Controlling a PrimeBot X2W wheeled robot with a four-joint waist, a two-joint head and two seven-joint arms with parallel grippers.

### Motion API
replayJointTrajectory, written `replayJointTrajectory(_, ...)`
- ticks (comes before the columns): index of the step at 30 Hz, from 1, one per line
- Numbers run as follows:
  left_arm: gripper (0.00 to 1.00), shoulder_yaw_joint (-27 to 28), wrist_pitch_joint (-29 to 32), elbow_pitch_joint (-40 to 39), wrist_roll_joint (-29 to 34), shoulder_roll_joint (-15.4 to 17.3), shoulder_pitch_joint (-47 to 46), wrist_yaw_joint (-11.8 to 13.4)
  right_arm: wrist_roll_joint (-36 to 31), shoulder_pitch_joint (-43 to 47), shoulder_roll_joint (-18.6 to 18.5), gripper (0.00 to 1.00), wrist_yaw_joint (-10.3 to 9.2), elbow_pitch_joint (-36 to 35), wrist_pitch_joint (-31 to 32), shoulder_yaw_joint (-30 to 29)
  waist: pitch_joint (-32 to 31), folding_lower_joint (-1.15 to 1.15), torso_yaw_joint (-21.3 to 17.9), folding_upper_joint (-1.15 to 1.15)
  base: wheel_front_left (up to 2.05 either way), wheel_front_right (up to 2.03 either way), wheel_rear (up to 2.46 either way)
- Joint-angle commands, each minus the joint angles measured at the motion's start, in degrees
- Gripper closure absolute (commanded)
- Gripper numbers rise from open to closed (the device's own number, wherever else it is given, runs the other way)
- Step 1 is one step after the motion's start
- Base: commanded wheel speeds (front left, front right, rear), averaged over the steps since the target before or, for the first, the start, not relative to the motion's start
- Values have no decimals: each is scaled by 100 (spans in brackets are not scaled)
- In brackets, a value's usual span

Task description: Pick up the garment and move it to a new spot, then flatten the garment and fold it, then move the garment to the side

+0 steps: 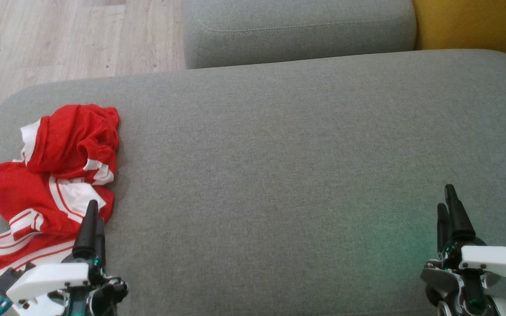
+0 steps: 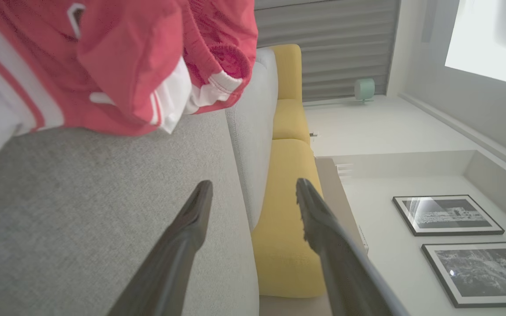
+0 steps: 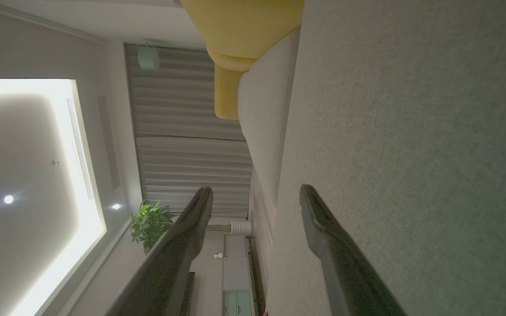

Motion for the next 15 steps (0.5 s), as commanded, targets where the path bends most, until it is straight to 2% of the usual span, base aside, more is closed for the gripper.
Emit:
replayJointTrajectory(1, 0, 10, -44, -250, 117, 65, -288, -5, -70, -321, -150, 0, 11, -257, -49, 70, -2, 0, 0, 0, 0, 0, 0)
replayJointTrajectory(7, 0, -60, -144, -371, 712, 69, -311, 72, -482, -365, -206, 0, 13, -375, -152, 215, -5, 0, -4, 0, 0, 0, 0)
replayJointTrajectory(15, 0, -202, -278, -503, 1544, 74, -321, 228, -1343, -415, -281, 0, 16, -441, -287, 403, -3, 0, -3, 0, 0, 0, 0)
